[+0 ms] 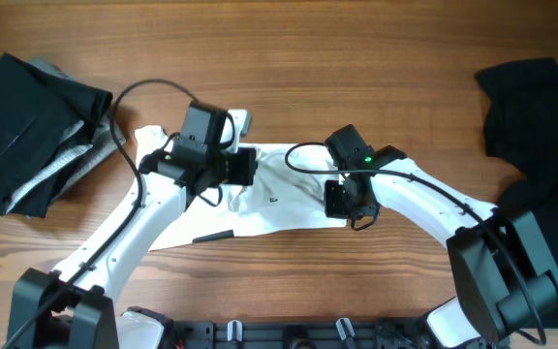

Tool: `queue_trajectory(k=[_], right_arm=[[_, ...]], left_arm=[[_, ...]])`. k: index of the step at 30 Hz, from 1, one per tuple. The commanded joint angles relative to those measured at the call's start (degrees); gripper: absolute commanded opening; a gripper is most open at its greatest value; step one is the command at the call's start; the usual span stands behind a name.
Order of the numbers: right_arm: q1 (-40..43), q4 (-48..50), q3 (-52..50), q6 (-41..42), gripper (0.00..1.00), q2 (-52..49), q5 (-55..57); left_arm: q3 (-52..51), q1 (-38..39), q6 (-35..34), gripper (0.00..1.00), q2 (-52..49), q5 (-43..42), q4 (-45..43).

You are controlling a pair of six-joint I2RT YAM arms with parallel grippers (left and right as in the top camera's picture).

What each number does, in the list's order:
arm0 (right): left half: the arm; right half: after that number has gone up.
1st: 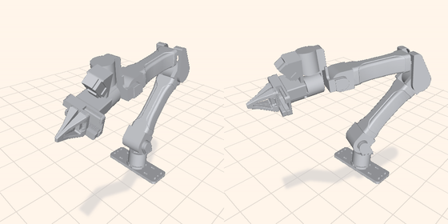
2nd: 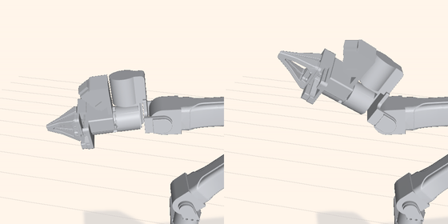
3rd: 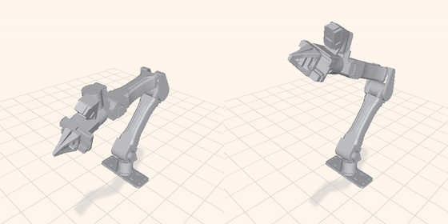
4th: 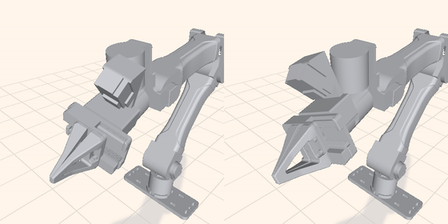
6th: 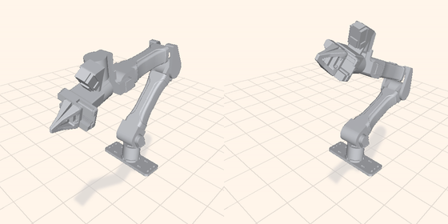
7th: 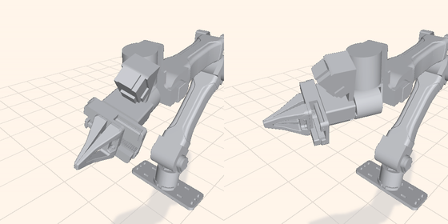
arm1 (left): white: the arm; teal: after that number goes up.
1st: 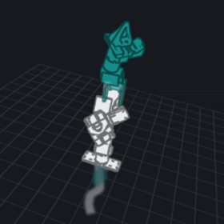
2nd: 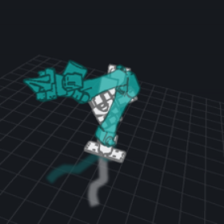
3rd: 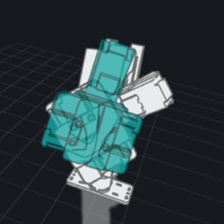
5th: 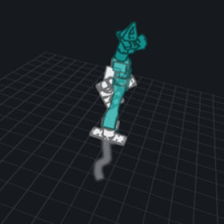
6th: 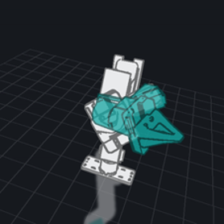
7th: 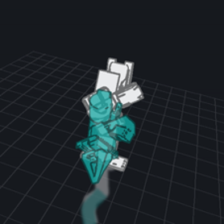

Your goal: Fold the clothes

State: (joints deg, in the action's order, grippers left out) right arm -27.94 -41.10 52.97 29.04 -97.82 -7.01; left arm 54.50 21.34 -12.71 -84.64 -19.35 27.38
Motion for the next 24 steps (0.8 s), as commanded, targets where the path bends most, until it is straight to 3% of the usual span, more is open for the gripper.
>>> queue_trajectory(k=[1, 10, 16, 17, 18, 19, 21, 24], right_arm=[[0.3, 0.1, -0.2, -0.5, 0.04, -0.8, 1.0], [0.3, 0.0, -0.2, -0.6, 0.04, -0.8, 1.0], [0.3, -0.1, -0.2, -0.6, 0.04, -0.8, 1.0], [0.3, -0.1, -0.2, -0.6, 0.04, -0.8, 1.0], [0.3, -0.2, -0.2, -0.6, 0.05, -0.8, 1.0], [0.3, -0.2, -0.2, -0.6, 0.04, -0.8, 1.0], [0.3, -0.1, -0.2, -0.6, 0.04, -0.8, 1.0], [0.3, -0.1, -0.2, -0.6, 0.04, -0.8, 1.0]], left_arm=[[2.9, 1.9, 2.3, 0.04, 0.8, -0.1, 0.4], [2.9, 4.8, 3.3, 0.04, 0.7, 11.2, 17.5], [2.8, 4.8, 0.3, 0.04, 0.7, 12.8, 26.2], [2.8, 4.7, 0.0, 0.11, 0.7, 12.8, 27.7], [2.8, 4.7, -0.7, 0.28, 0.7, 12.8, 29.1], [2.8, 4.7, -1.3, 0.34, 0.7, 12.8, 29.9], [2.8, 4.7, -2.4, 0.34, 0.8, 12.8, 32.0], [2.8, 4.7, -2.5, 0.52, 0.8, 12.8, 33.2]])
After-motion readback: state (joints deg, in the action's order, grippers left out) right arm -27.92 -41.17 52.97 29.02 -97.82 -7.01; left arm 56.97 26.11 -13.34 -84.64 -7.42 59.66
